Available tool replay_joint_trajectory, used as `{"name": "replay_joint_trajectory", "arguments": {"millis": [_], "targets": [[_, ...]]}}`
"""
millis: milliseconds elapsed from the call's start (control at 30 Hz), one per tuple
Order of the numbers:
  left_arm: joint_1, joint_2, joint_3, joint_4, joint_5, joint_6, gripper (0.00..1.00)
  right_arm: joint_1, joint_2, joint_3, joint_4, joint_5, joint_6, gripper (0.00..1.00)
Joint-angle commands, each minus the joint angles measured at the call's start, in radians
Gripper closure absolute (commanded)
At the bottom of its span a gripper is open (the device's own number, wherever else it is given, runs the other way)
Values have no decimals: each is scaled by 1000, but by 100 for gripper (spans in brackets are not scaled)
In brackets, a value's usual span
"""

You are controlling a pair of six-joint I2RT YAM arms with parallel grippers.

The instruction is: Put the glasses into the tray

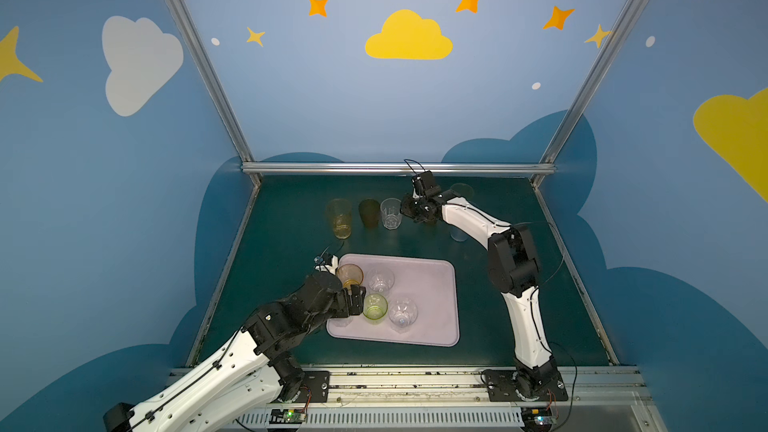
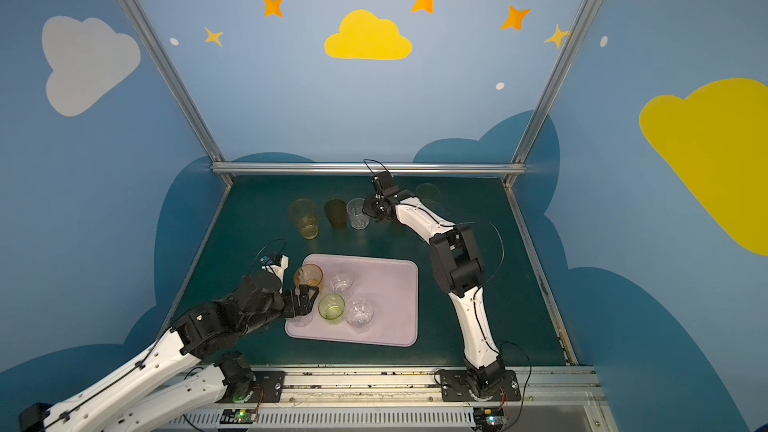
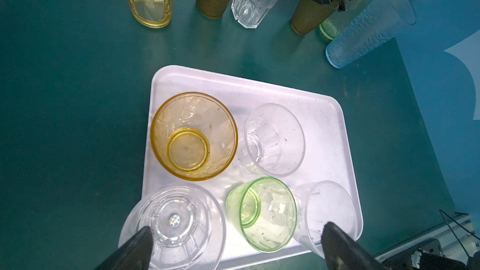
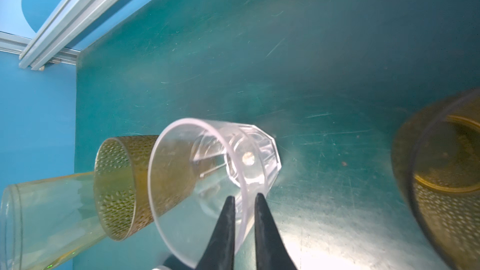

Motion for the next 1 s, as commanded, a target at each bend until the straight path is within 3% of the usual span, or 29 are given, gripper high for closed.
{"name": "replay_joint_trajectory", "arguments": {"millis": [0,967], "targets": [[5,-5,1,-2,-17,5,0,-5,23,22,-42,20,-4,85],[6,-11,-18,9,-20,-5,0,-4,-7,-2,-79,50,-19,98]]}}
